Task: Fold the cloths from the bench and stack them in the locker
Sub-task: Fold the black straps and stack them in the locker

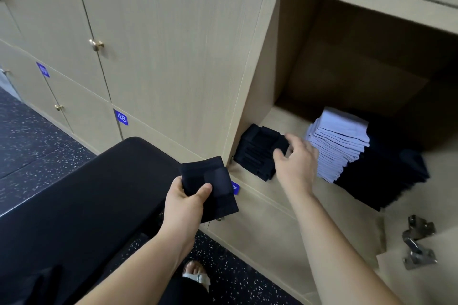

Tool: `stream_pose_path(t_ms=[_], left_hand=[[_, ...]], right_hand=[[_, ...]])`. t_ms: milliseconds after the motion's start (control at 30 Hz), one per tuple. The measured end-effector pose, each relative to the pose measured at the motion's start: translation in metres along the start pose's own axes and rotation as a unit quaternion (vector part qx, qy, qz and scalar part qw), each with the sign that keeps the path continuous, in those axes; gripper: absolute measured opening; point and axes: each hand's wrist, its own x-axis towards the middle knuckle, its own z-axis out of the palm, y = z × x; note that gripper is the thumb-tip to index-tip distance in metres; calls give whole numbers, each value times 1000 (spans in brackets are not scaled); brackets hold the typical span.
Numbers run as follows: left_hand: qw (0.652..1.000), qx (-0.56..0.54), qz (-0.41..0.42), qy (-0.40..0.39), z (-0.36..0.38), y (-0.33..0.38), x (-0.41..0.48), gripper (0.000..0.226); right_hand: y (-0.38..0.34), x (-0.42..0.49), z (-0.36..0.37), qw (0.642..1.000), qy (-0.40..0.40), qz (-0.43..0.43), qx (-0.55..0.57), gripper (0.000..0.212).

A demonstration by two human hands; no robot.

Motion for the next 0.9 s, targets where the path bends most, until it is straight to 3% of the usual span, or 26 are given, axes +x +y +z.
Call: stream_pose_path(t_ms=[133, 233, 333, 400, 533, 667, 900], left_hand=[[1000, 7, 1, -30, -2, 8, -19, 19], [995, 41, -18, -94, -6, 14, -35, 22], [982, 82, -41, -164, -10, 22, -52, 26], [976, 98, -53, -190, -13, 26, -62, 28], [975, 75, -84, -190, -24, 34, -68, 40], [981, 37, -99, -160, -31, 38, -68, 26], [993, 14, -66, -100, 0, 37, -70, 8]], right_hand=[[-12, -45, -19, 993, -78, -35, 85, 40], [-30, -68, -34, 973, -176, -58, 135, 45], [-45, -84, -43, 941, -318, -58, 98, 53], [-52, -91, -50, 921, -379, -58, 64, 42], [-53, -98, -68, 935, -348, -50, 47, 9], [-37, -102, -79, 956, -268, 47, 109, 20], [-13, -108, -90, 932, -266, 127, 210, 17]])
